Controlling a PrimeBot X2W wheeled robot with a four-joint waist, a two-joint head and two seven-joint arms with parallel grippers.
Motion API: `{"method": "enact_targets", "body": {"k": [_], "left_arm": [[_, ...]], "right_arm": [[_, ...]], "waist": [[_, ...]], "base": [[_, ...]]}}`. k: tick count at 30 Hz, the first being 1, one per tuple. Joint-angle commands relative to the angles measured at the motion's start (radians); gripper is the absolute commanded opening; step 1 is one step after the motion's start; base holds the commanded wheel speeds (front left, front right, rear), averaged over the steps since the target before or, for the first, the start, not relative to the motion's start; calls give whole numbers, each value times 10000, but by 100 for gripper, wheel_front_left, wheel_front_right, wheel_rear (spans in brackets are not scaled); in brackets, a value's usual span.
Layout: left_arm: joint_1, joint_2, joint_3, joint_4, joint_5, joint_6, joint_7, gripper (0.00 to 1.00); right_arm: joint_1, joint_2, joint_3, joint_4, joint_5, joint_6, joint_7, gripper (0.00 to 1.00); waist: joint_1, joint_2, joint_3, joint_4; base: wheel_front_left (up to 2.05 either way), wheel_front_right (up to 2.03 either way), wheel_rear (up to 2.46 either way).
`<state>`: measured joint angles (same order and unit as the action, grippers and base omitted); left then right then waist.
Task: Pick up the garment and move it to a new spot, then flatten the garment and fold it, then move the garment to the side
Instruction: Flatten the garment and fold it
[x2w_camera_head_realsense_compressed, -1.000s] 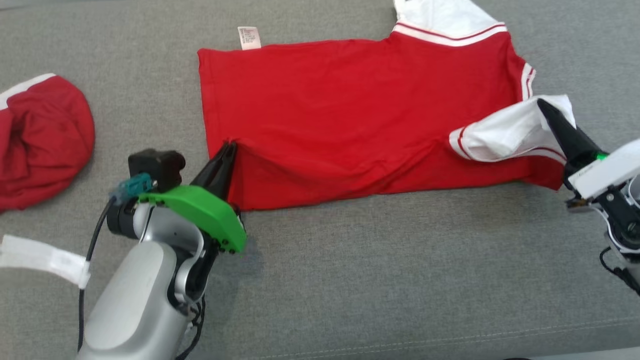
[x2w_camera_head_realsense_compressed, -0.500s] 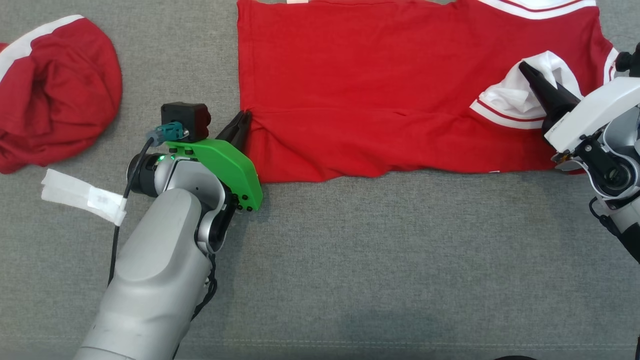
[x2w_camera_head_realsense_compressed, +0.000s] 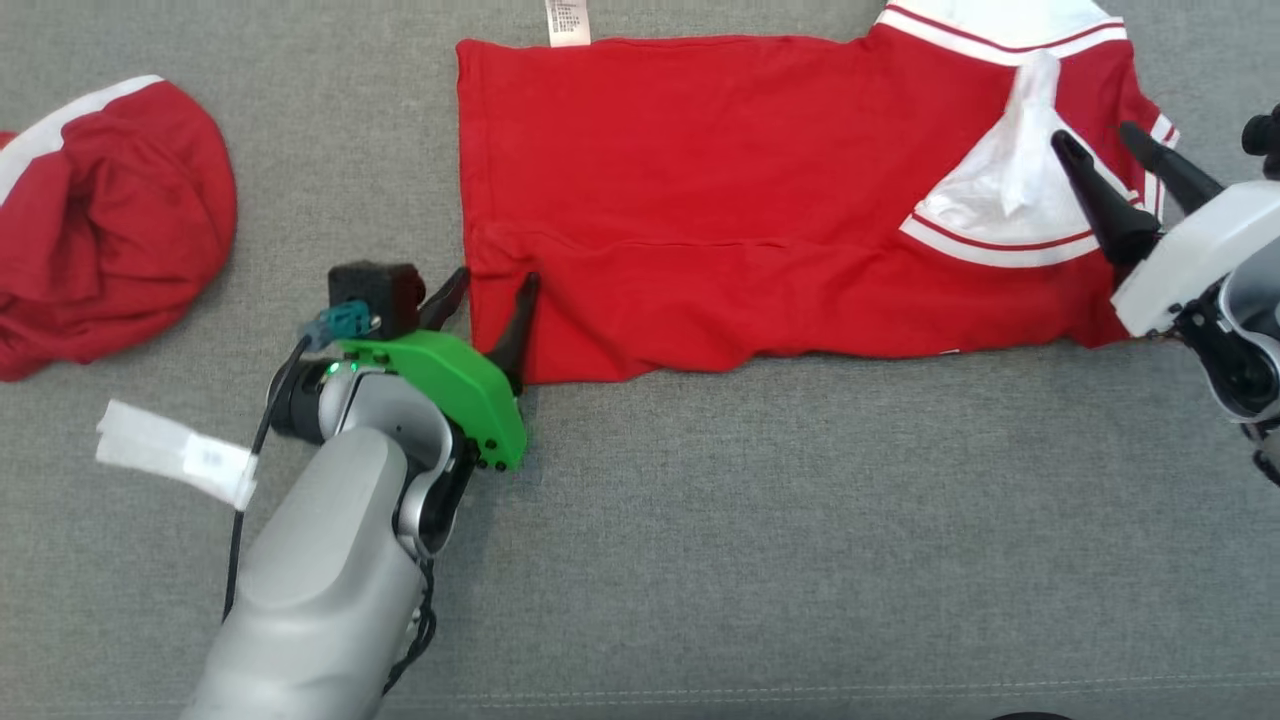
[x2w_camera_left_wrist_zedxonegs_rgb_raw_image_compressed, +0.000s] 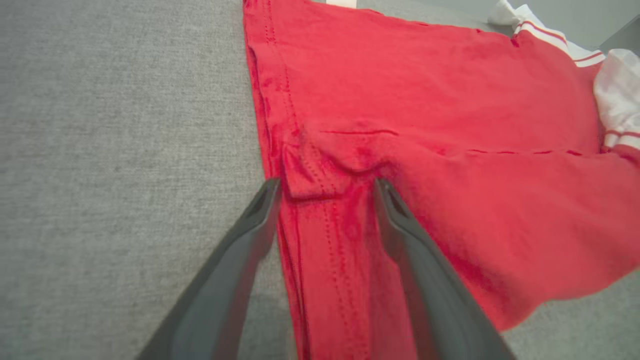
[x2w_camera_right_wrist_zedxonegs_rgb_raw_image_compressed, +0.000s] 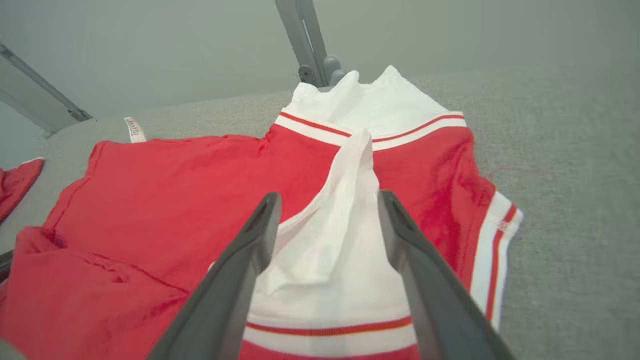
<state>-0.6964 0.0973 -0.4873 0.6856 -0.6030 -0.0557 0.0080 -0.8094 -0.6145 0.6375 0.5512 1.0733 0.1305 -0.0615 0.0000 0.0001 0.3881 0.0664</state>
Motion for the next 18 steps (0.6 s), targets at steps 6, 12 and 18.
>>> {"method": "enact_targets", "body": {"k": [6,12,18], "left_arm": [[2272,634,177,-1978,-282,590,-90,100],[3478,987,423,-3433,-596,1278,387,100],[3360,1327,512,-3819,-565,1552,866,100]], "right_arm": [[1033,-1230,146,-604,-1513,1,-557,100],[2288,-1372,-203,-925,-2070,1,29,100],[2489,-666,-691,-709,-2805,1,562,100]], "waist": [[0,-1,-840,-507],[0,-1,-731,-678],[0,-1,-423,-780]], "base": [[0,0,0],[0,0,0],[0,0,0]]}}
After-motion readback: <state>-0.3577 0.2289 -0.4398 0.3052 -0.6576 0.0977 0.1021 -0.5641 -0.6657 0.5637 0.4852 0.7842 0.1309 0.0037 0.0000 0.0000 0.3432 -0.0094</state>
